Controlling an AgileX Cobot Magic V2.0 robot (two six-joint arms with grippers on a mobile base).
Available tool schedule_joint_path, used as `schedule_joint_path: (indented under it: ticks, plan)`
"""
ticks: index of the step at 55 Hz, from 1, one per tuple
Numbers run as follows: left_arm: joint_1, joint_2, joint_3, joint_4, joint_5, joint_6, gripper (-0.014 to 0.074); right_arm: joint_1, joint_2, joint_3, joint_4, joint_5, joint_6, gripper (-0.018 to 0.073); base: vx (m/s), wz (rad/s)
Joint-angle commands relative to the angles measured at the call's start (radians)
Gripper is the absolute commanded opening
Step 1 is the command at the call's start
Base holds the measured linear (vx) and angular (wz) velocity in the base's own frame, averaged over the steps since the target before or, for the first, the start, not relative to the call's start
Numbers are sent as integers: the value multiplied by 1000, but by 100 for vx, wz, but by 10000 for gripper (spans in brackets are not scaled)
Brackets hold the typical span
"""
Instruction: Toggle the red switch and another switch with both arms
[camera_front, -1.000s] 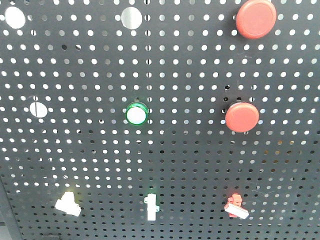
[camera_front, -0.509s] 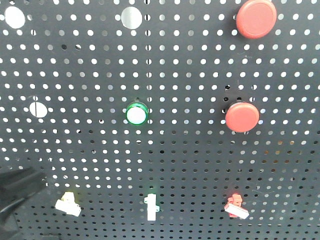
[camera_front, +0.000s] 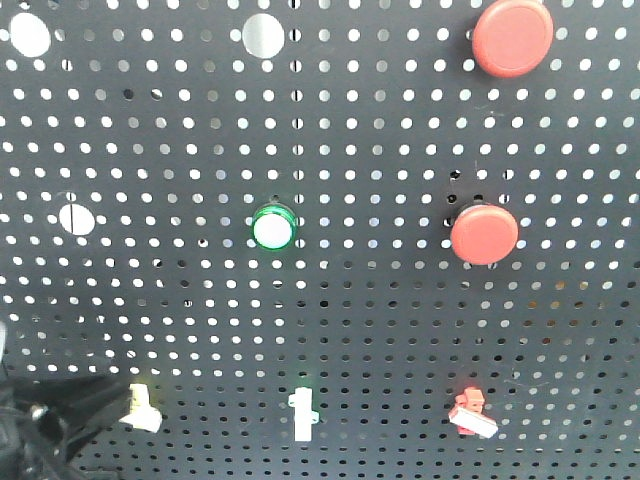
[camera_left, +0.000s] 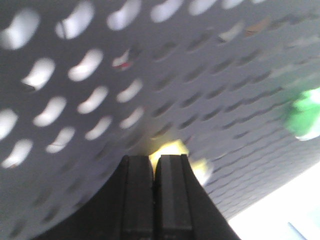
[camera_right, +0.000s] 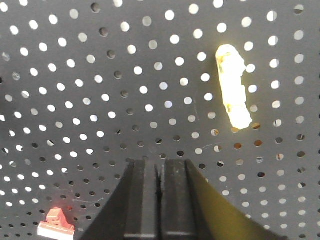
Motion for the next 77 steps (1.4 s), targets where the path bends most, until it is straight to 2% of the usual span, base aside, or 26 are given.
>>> schedule_joint_path:
  ticks: [1, 14, 23, 28, 32, 38, 45, 50, 53, 55, 60, 77]
  plan:
    - [-7, -9, 35, -12, -87, -20, 3, -7, 11, -34, 5, -70, -10, -6, 0, 0]
    - [-7, -16, 163, -41, -52, -22, 3, -7, 11, -34, 9, -68, -9, -6, 0, 0]
    - [-7, -79, 213, -62, -32, -21, 3, -7, 11, -34, 68, -34, -8, -6, 0, 0]
    - [-7, -144, 246, -65, -29, -21, 3, -7, 20, -34, 88, 22, -45, -6, 0, 0]
    - [-7, -213, 275, -65, -17, -21, 3, -7, 37, -34, 121, 81, -115, -6, 0, 0]
    - [-7, -310, 324, -66, 5, -22, 3, -7, 75, -34, 297, 139, -325, -6, 0, 0]
    - [-7, -424, 353, -75, 26, -76, 3, -7, 145, -34, 648, 176, -639, -6, 0, 0]
    - [-7, -476, 363, -73, 29, -84, 3, -7, 222, -34, 898, 251, -860, -6, 0, 0]
    - [-7, -495, 363, -63, 33, -84, 3, 4, 279, -34, 1022, 307, -971, -6, 0, 0]
    - [-7, -501, 363, -63, 33, -84, 3, 21, 312, -34, 1068, 331, -1021, -6, 0, 0]
    - [-7, -501, 363, -52, 33, -79, 3, 88, 370, -34, 1084, 313, -1055, -6, 0, 0]
    - [-7, -500, 363, -38, 29, -80, 3, 360, 435, -34, 1054, -33, -1044, -6, 0, 0]
